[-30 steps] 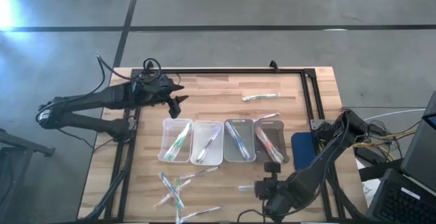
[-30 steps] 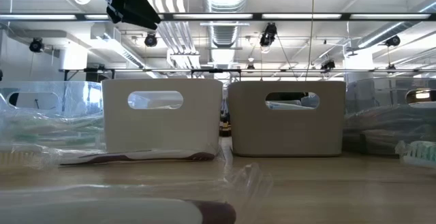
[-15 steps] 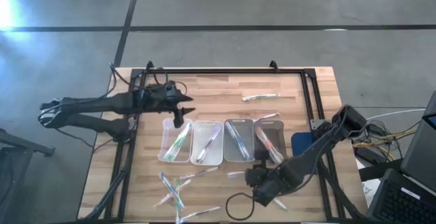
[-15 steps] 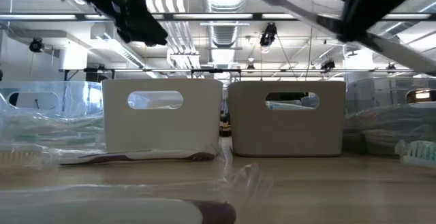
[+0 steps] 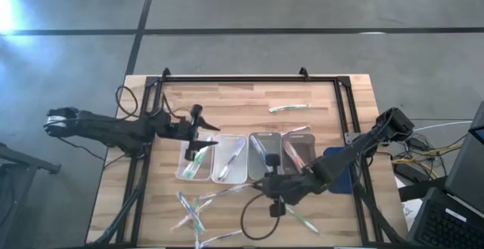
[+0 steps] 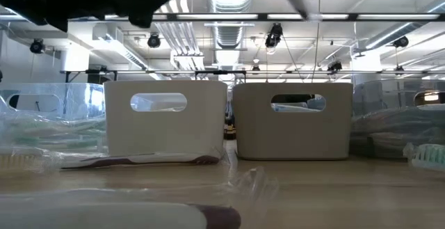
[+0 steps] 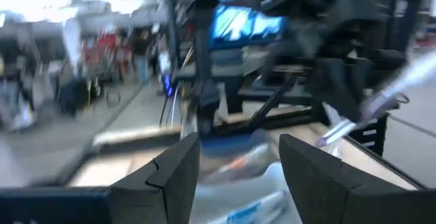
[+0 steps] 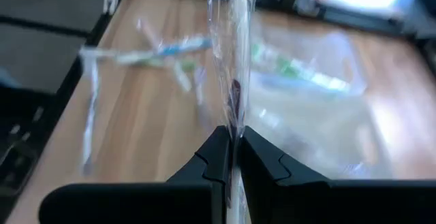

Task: Pick & Place Toothbrushes
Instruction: Put the purple toothbrush into the white bin

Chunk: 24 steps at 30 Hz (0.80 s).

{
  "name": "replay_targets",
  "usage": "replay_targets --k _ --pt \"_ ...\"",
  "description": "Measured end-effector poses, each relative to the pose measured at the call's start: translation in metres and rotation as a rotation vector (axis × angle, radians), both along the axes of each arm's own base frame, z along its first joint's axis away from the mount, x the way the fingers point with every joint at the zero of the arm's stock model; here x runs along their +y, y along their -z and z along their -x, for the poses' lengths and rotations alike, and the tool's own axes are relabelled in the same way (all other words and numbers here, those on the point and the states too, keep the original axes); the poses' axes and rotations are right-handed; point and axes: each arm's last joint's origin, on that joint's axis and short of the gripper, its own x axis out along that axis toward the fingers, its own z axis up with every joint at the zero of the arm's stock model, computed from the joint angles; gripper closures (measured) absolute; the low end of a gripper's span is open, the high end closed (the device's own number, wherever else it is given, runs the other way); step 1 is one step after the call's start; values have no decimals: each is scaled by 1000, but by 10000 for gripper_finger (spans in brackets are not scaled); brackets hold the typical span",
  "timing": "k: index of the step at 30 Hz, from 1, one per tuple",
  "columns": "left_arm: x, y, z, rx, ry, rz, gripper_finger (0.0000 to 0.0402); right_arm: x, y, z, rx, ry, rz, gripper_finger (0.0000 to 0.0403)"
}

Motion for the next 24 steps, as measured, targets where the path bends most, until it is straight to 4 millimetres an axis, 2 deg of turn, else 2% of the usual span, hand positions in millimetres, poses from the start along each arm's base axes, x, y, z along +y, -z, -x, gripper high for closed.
replay_targets --k 6,12,18,24 --pt "-18 -4 -1 -100 46 -133 195 -18 -13 -18 -135 -8 47 385" --pt "-29 -6 -5 -140 58 -192 195 -31 -25 -29 -251 1 65 385" --pt "-39 -3 -21 -122 90 -261 195 -39 -41 -38 -405 -1 108 385" --pt "-44 -7 -43 -108 96 -288 195 -43 -44 -40 -435 -5 132 385"
